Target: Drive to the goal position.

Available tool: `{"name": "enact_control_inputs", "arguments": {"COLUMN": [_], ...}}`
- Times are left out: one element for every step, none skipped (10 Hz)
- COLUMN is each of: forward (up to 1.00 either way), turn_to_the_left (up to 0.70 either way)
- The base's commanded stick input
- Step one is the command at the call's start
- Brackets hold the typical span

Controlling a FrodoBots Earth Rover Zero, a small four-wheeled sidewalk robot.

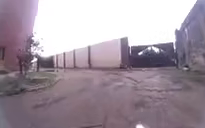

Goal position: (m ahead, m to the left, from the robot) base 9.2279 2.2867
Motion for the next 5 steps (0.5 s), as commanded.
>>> {"name": "enact_control_inputs", "arguments": {"forward": [0.70, 0.70, 0.70, 0.70, 0.70], "turn_to_the_left": [0.00, 0.00, 0.00, 0.00, 0.00]}}
